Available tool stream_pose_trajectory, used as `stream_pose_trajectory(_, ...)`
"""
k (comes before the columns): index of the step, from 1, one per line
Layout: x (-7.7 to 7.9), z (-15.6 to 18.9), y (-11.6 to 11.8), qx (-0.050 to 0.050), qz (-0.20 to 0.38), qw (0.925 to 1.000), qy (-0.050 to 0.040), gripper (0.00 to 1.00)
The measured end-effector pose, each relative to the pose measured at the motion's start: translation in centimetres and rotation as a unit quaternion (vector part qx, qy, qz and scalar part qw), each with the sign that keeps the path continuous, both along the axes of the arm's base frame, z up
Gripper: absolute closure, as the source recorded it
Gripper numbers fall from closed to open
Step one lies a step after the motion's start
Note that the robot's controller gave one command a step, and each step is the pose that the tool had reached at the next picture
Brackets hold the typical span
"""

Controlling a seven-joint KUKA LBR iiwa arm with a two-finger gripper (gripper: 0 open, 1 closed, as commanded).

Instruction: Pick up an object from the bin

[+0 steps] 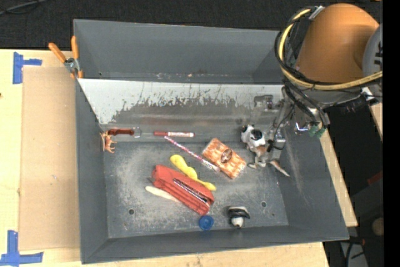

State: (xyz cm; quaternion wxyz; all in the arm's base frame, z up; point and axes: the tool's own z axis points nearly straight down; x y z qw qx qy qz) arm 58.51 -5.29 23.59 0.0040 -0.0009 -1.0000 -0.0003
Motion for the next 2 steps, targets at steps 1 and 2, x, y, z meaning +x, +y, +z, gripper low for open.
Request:
stream_pose_trajectory(1,0.1,0.5,0.0,0.000,0.001,1.0000,-0.0038,0.00)
stream_pose_trajectory(2,0.6,-8.5,2.2,0.000,-0.034,0.9994,-0.0049,0.00)
